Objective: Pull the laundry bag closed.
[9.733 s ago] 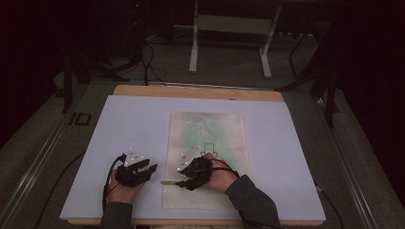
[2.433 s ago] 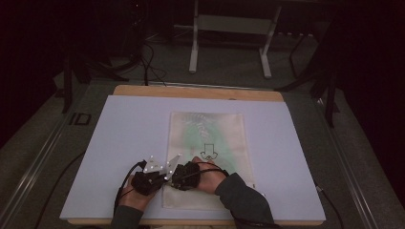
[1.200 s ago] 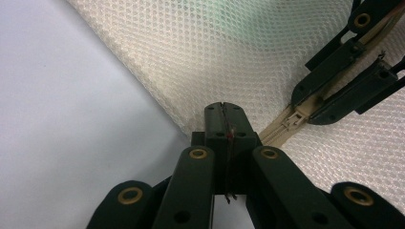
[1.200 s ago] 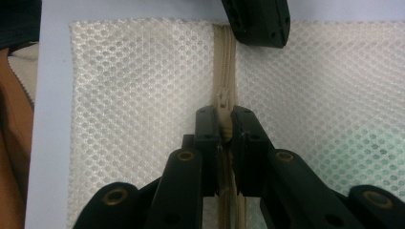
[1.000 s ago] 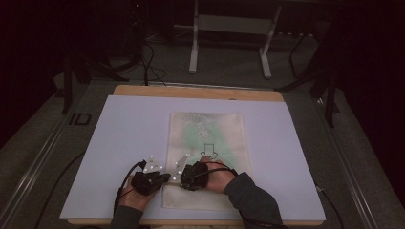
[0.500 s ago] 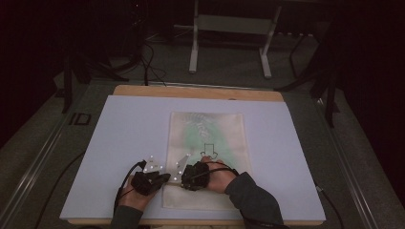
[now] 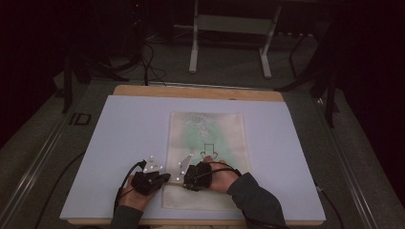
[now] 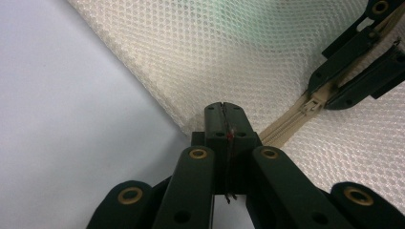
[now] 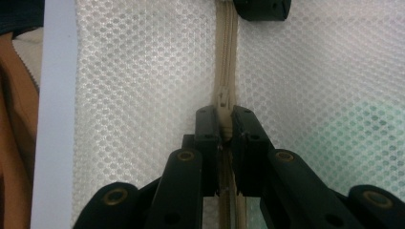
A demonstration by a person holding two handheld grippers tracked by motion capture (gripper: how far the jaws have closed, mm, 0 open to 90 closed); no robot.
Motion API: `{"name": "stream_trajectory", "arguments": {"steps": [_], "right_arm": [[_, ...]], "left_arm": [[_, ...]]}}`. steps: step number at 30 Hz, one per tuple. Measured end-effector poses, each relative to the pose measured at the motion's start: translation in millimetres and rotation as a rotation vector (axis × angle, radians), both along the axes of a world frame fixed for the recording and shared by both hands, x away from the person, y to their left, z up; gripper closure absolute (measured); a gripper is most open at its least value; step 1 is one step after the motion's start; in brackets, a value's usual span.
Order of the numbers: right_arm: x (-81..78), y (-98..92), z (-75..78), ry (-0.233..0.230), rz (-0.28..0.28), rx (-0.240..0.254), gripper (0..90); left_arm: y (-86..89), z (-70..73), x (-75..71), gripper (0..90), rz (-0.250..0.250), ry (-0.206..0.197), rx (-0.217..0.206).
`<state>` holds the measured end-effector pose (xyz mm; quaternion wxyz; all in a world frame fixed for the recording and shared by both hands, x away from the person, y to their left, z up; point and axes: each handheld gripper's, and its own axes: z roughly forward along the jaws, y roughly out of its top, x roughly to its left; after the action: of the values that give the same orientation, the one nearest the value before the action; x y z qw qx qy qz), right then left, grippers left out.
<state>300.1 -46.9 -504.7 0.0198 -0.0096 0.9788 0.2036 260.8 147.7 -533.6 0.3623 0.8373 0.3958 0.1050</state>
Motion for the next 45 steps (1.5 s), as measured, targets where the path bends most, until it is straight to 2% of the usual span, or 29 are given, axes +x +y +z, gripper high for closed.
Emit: {"name": "stream_trajectory", "arguments": {"steps": [28,45], "right_arm": [[3.6,-23.0,1.1,0.02,-0.025,0.005,82.5],[4.1,-30.7,2.0,0.022,-0.028,0.002,82.5]], "left_arm": [[-0.1,-0.1,-0.2,89.4,0.003,-0.001,-0.001],[-0.2,-0.1,-0.4,89.5,0.003,-0.002,0.0]]}}
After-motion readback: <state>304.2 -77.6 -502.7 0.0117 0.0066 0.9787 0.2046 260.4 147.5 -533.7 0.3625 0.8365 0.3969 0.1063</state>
